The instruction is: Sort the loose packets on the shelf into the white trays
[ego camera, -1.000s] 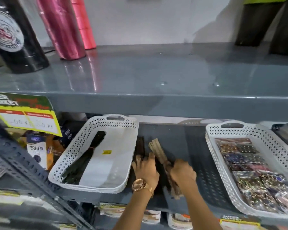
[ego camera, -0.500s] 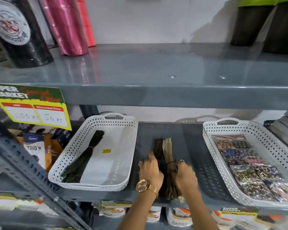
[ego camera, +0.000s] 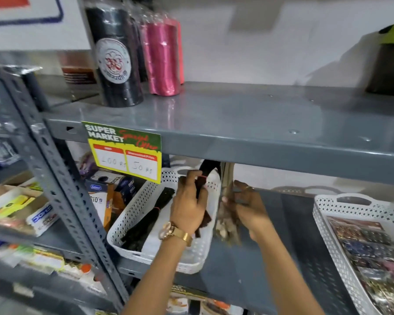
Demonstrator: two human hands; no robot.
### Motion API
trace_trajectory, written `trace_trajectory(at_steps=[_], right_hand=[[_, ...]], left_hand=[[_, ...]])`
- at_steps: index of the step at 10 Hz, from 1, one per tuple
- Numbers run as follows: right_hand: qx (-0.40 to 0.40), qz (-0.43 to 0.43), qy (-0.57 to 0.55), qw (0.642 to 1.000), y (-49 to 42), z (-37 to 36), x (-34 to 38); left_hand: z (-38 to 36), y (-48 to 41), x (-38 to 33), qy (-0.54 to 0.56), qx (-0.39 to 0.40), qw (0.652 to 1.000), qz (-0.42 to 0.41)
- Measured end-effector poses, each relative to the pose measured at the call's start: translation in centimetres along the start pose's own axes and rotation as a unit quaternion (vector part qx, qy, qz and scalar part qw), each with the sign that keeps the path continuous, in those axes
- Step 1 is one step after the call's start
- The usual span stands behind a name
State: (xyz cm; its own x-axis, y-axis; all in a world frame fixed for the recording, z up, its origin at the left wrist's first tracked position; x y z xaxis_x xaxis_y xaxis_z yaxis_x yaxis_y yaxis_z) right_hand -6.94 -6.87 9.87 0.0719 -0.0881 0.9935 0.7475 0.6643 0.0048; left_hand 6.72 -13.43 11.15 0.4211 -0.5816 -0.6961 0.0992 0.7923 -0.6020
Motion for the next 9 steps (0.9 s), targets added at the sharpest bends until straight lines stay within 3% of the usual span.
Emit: trace_trajectory(at_steps=[1, 2, 4, 5, 7, 8, 9], right_hand=[[0.025, 0.012, 0.081, 0.996, -0.3, -3.6, -0.2], [0.102, 0.019, 0.283, 0.953, -0.1, -8.6, -2.7], [0.186, 0.019, 0.459, 0.869, 2.0, -12.0, -6.2], [0.176, 0.045, 0.508, 0.842, 1.9, -12.2, -6.0], [0.197, 0.122, 0.638, 0.735, 0.9, -12.9, -5.4], [0.156, 0.19, 0.639, 0.729, 1.4, -12.0, -5.0], [0.079, 0.246, 0.569, 0.781, 1.8, -10.9, -3.0]], left_hand=[[1.1, -1.2, 3.4, -0.099, 0.051, 0.994, -0.003], [1.1, -0.8, 7.7, -0.234, 0.185, 0.954, 0.038], [-0.7, 1.2, 11.8, -0.355, 0.336, 0.872, 0.037], [-1.4, 1.3, 12.4, -0.377, 0.359, 0.854, 0.022], [-1.9, 0.5, 12.4, -0.421, 0.378, 0.825, -0.017], [-1.0, 0.7, 10.7, -0.457, 0.365, 0.811, -0.026], [-0.4, 0.0, 8.0, -0.454, 0.3, 0.838, -0.046]])
Point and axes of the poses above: each hand's wrist, its own y-axis away from the middle knuckle, its own z-axis out of the back of the hand, x = y × z, the point moved 2 cm from there along -y, towards the middle knuckle, and after that the axes turned 14 degrees about -x, right-handed, at the moved point
